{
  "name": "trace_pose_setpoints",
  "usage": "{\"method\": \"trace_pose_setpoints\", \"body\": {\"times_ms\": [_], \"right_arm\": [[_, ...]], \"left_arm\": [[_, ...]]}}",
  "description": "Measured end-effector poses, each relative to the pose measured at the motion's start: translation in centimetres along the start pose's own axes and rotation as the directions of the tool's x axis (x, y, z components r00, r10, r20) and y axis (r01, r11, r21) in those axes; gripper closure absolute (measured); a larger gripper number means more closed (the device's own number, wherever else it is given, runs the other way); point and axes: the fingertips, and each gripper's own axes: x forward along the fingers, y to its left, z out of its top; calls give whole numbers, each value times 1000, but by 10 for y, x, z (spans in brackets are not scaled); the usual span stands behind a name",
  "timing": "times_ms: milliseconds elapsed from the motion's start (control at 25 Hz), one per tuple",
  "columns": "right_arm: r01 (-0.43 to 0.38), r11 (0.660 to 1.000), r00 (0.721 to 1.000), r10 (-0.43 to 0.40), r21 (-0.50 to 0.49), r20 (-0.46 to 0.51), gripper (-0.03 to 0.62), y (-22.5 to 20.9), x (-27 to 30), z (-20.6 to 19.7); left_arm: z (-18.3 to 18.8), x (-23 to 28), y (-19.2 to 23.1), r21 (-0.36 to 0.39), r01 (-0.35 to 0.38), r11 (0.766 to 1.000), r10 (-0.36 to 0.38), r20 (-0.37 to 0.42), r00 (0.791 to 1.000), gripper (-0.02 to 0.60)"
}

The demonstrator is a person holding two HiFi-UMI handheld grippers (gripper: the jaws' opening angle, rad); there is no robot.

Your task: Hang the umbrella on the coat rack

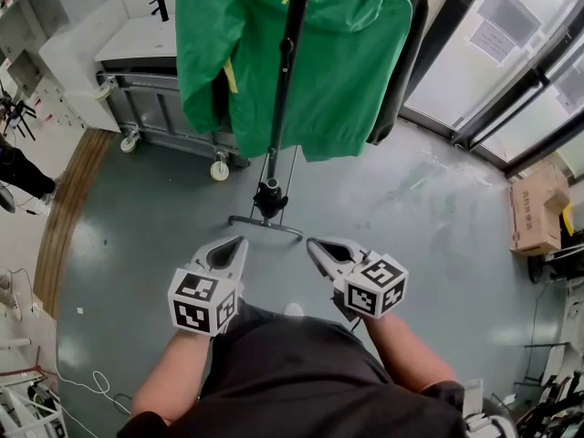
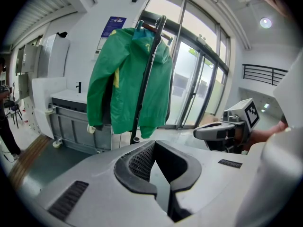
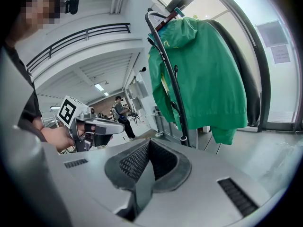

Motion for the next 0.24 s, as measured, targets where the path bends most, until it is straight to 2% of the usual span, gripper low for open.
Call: {"method": "trace_pose_setpoints", "body": {"times_ms": [240], "right_arm": [[0,1000,1000,0,0,-4,585,-1,2,0]], "left_arm": [[1,1,2,0,0,1000,0,-1,1000,566]]}}
